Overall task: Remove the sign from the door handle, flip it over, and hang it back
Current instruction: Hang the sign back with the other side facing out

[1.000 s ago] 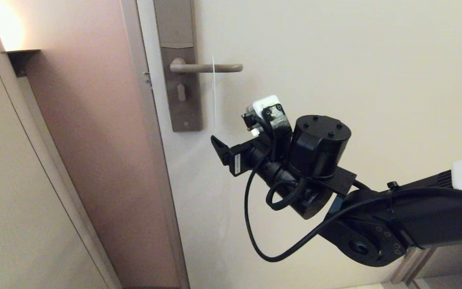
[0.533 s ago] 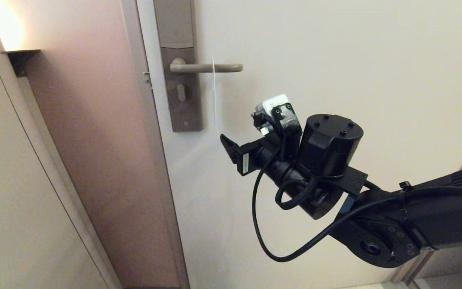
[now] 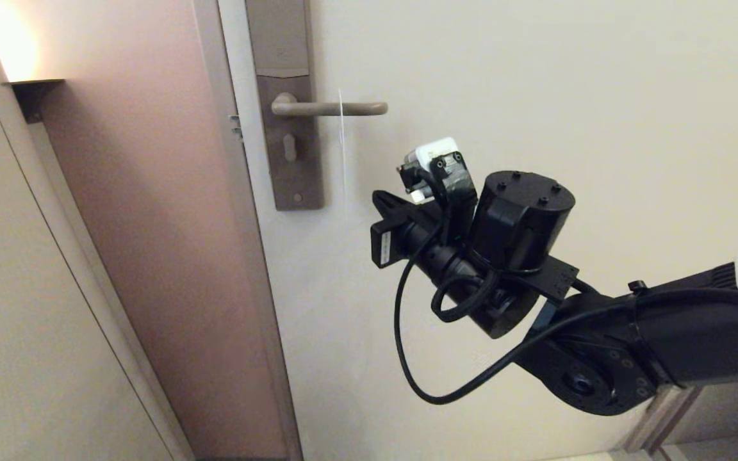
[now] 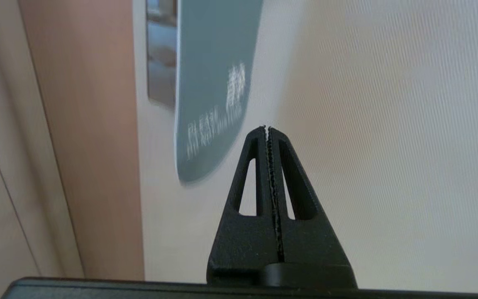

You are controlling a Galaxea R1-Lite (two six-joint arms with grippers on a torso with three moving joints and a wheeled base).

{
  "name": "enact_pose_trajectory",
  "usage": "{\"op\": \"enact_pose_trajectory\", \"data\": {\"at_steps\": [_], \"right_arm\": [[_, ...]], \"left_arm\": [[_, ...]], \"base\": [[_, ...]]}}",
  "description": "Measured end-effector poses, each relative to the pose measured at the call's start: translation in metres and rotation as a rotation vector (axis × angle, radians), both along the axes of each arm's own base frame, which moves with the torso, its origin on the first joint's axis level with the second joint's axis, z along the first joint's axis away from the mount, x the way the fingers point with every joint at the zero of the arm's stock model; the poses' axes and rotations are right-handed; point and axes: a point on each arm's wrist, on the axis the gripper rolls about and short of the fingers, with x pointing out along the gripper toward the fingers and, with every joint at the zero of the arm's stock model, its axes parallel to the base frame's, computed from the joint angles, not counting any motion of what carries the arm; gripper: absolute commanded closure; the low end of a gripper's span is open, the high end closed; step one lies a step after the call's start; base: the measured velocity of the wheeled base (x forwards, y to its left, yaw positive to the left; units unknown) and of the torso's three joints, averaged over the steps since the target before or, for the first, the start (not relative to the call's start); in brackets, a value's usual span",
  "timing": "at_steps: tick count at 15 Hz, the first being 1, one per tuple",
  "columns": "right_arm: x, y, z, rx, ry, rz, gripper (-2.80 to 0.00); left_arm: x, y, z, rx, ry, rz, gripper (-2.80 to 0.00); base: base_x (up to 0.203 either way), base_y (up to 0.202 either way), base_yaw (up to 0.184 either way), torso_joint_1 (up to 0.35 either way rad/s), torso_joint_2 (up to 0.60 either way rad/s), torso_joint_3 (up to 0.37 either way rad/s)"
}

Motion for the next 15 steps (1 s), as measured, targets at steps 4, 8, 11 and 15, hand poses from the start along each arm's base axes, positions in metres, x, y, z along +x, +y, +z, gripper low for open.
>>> {"op": "enact_pose_trajectory", "data": {"at_steps": [4, 8, 11, 15], "right_arm": [[0.014, 0.014, 0.004, 0.032, -0.031, -0.001, 0.0], [0.025, 0.025, -0.005, 0.031, -0.032, -0.002, 0.0], [0.033, 0.034, -0.006, 0.046, -0.047, -0.003, 0.0], [0.042, 0.045, -0.003, 0.074, -0.075, 0.001, 0.0]], "left_arm": [[0.0, 0.0, 0.0, 0.0, -0.001, 0.0, 0.0], [0.0, 0.0, 0.0, 0.0, 0.0, 0.0, 0.0], [0.0, 0.0, 0.0, 0.0, -0.001, 0.0, 0.0], [0.0, 0.0, 0.0, 0.001, 0.0, 0.0, 0.0]], "base": [[0.0, 0.0, 0.0, 0.0, 0.0, 0.0], [0.0, 0.0, 0.0, 0.0, 0.0, 0.0], [0.0, 0.0, 0.0, 0.0, 0.0, 0.0], [0.0, 0.0, 0.0, 0.0, 0.0, 0.0]]}}
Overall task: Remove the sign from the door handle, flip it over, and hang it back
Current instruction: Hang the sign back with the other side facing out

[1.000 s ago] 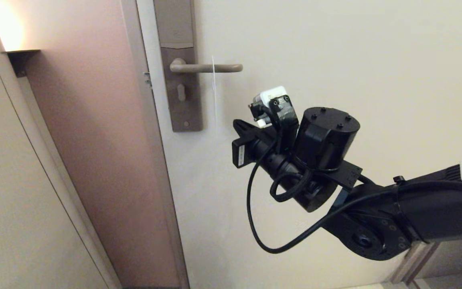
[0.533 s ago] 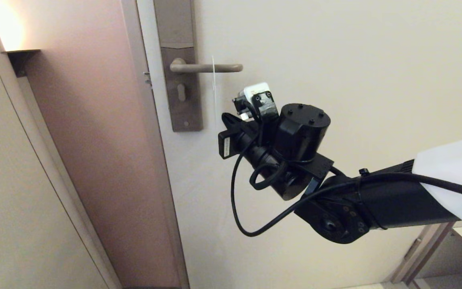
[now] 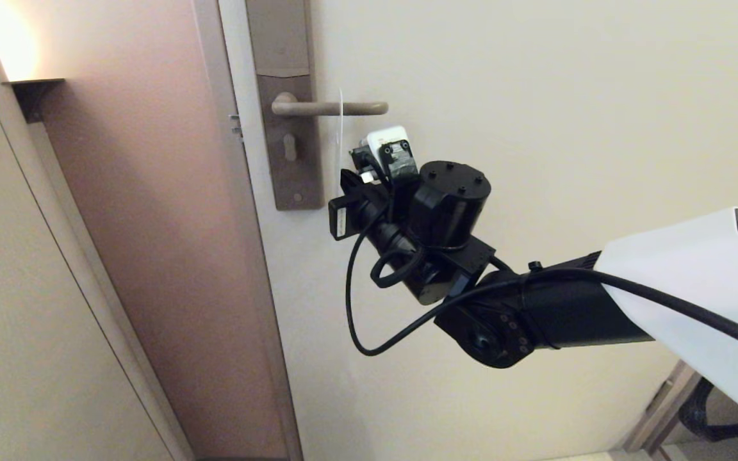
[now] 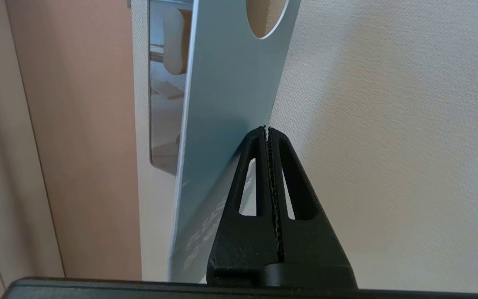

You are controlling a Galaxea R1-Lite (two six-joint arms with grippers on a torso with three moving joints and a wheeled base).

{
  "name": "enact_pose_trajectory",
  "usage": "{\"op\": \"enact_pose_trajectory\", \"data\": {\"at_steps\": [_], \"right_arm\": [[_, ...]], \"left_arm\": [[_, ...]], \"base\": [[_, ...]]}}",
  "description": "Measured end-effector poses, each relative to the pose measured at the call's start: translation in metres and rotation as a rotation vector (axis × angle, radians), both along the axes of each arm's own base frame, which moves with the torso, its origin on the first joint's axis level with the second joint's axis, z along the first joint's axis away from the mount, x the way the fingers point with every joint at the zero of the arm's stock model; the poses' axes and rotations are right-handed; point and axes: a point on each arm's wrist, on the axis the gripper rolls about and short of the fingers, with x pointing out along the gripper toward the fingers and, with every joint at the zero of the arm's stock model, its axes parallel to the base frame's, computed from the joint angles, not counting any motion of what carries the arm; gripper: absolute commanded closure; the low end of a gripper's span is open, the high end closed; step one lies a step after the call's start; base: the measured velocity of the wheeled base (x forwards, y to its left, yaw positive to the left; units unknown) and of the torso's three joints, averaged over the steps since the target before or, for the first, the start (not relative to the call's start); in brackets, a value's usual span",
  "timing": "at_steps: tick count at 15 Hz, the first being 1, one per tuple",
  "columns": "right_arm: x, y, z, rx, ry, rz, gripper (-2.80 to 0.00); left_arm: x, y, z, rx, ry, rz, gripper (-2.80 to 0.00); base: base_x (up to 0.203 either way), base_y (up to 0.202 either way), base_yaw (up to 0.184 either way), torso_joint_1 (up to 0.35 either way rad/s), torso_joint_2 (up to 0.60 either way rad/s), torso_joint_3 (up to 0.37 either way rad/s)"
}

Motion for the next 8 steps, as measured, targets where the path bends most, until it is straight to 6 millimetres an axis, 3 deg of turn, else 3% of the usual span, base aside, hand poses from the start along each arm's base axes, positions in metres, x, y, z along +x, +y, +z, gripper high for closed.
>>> {"op": "enact_pose_trajectory", "data": {"at_steps": [8], "right_arm": [[-0.006, 0.013, -0.015, -0.09, 0.013, 0.018, 0.0]], "left_arm": [[0.0, 0.0, 0.0, 0.0, 0.0, 0.0, 0.0]], "base": [[0.0, 0.0, 0.0, 0.0, 0.0, 0.0]]}}
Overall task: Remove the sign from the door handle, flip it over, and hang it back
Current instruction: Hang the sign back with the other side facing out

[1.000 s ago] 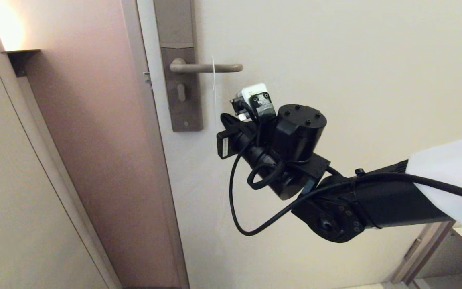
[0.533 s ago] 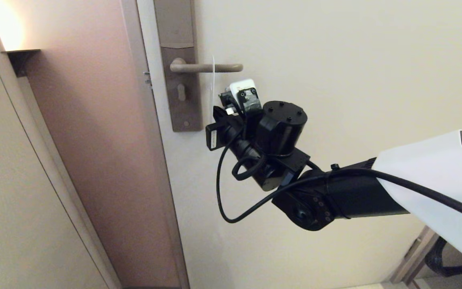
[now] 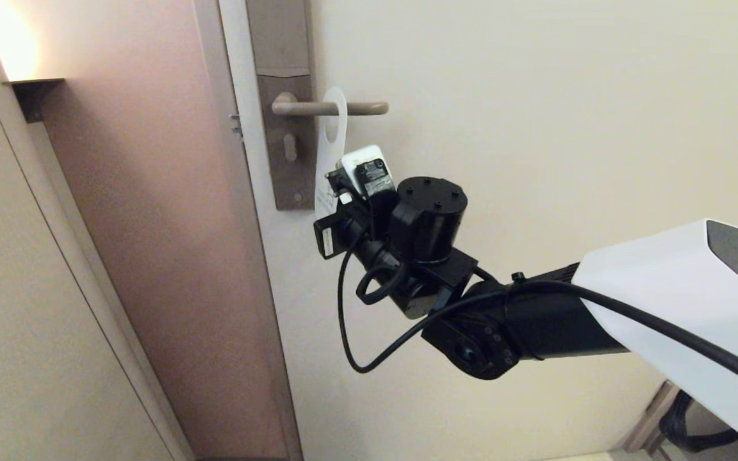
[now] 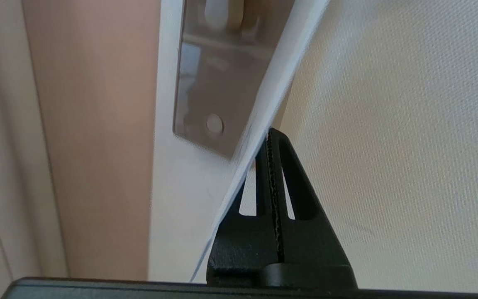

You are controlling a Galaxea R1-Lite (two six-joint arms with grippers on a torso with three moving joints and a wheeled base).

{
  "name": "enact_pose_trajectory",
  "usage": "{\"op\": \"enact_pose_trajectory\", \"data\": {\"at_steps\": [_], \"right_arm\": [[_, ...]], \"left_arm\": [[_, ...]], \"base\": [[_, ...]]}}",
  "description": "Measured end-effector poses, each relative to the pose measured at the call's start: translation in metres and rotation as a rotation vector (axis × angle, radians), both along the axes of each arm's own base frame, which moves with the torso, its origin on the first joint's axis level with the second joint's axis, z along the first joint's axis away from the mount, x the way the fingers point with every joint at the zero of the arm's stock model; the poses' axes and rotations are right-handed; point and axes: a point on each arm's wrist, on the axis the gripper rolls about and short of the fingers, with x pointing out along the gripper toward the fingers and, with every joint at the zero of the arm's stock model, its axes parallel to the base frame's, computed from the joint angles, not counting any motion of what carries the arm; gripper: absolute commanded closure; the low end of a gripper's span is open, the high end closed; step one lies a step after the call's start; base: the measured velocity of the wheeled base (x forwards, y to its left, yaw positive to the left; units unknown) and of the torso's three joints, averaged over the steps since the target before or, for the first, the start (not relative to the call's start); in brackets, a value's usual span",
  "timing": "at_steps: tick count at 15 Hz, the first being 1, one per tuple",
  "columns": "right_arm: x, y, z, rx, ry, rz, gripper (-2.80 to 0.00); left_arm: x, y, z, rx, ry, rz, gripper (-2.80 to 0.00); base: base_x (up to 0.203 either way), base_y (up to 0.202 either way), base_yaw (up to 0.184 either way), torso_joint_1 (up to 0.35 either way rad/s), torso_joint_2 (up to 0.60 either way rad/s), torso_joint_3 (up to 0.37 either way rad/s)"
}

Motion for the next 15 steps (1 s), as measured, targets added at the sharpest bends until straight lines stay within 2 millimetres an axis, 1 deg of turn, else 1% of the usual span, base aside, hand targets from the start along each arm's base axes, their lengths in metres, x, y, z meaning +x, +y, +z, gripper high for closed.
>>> {"op": "enact_pose_trajectory", "data": {"at_steps": [4, 7, 12, 15], "right_arm": [[-0.003, -0.003, -0.007, -0.041, 0.01, -0.006, 0.0], [-0.003, -0.012, -0.01, -0.07, 0.02, -0.021, 0.0], [0.003, -0.037, -0.004, -0.102, 0.044, -0.071, 0.0], [0.0, -0.049, 0.0, -0.128, 0.079, -0.085, 0.0]], "left_arm": [[0.0, 0.0, 0.0, 0.0, 0.0, 0.0, 0.0], [0.0, 0.0, 0.0, 0.0, 0.0, 0.001, 0.0], [0.0, 0.0, 0.0, 0.0, 0.0, 0.0, 0.0], [0.0, 0.0, 0.0, 0.0, 0.0, 0.0, 0.0]], "base": [[0.0, 0.0, 0.0, 0.0, 0.0, 0.0], [0.0, 0.0, 0.0, 0.0, 0.0, 0.0], [0.0, 0.0, 0.0, 0.0, 0.0, 0.0], [0.0, 0.0, 0.0, 0.0, 0.0, 0.0]]}}
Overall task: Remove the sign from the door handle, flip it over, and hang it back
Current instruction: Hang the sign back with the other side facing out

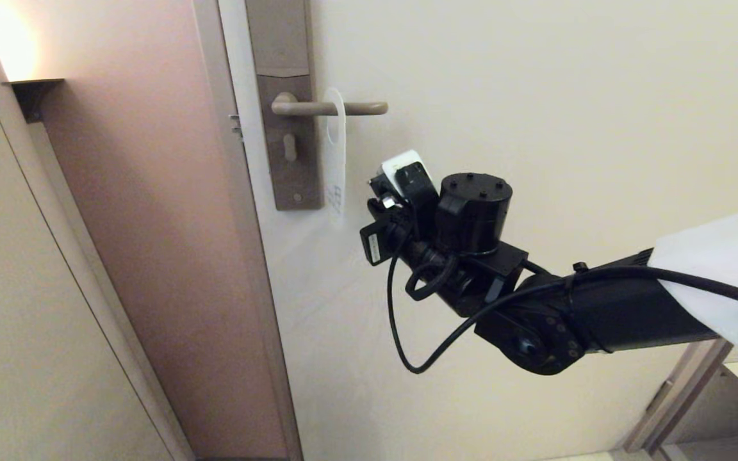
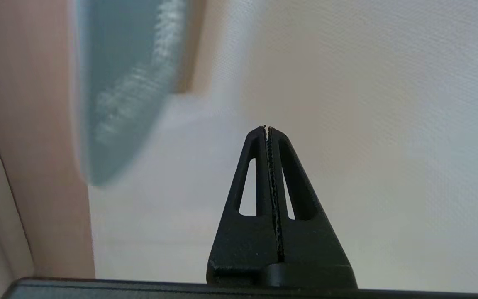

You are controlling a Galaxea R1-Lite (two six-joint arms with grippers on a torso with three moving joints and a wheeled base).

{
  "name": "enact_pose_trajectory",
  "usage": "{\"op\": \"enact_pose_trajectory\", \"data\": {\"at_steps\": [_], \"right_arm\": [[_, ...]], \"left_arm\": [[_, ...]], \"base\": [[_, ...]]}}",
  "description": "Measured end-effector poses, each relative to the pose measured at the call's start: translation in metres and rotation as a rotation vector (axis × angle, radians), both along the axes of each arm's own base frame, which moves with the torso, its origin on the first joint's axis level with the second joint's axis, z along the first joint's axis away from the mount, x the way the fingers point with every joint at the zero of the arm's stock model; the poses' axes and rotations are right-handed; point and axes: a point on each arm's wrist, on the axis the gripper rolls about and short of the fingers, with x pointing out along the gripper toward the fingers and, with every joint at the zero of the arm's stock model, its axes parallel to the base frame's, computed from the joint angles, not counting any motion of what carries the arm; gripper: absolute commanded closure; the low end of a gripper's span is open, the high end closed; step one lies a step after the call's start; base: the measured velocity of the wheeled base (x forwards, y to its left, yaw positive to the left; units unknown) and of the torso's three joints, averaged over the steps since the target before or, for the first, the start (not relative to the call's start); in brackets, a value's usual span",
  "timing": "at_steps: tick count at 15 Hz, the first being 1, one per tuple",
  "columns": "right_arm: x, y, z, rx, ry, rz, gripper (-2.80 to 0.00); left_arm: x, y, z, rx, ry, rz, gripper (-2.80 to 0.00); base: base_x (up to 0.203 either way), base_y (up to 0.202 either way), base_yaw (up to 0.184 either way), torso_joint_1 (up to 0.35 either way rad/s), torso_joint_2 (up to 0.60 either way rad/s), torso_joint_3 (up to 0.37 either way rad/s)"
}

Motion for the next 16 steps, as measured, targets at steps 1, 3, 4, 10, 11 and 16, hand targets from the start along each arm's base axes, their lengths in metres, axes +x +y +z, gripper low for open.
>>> {"op": "enact_pose_trajectory", "data": {"at_steps": [1, 3, 4, 10, 11, 16], "right_arm": [[-0.001, -0.002, 0.004, 0.008, -0.002, 0.0, 0.0], [-0.004, -0.003, 0.01, 0.021, -0.014, 0.005, 0.0], [-0.005, -0.001, 0.014, 0.033, -0.022, 0.013, 0.0], [-0.019, 0.026, 0.033, 0.127, -0.054, 0.086, 0.0], [-0.021, 0.032, 0.033, 0.134, -0.054, 0.1, 0.0], [-0.025, 0.052, 0.022, 0.142, -0.037, 0.134, 0.0]], "left_arm": [[0.0, 0.0, 0.0, 0.0, 0.0, 0.0, 0.0], [0.0, 0.0, 0.0, 0.0, 0.0, 0.0, 0.0], [0.0, 0.0, 0.0, 0.0, 0.0, 0.0, 0.0], [0.0, 0.0, 0.0, 0.0, 0.0, 0.0, 0.0], [0.0, 0.0, 0.0, 0.0, 0.0, 0.0, 0.0], [0.0, 0.0, 0.0, 0.0, 0.0, 0.0, 0.0]], "base": [[0.0, 0.0, 0.0, 0.0, 0.0, 0.0], [0.0, 0.0, 0.0, 0.0, 0.0, 0.0], [0.0, 0.0, 0.0, 0.0, 0.0, 0.0], [0.0, 0.0, 0.0, 0.0, 0.0, 0.0], [0.0, 0.0, 0.0, 0.0, 0.0, 0.0], [0.0, 0.0, 0.0, 0.0, 0.0, 0.0]]}}
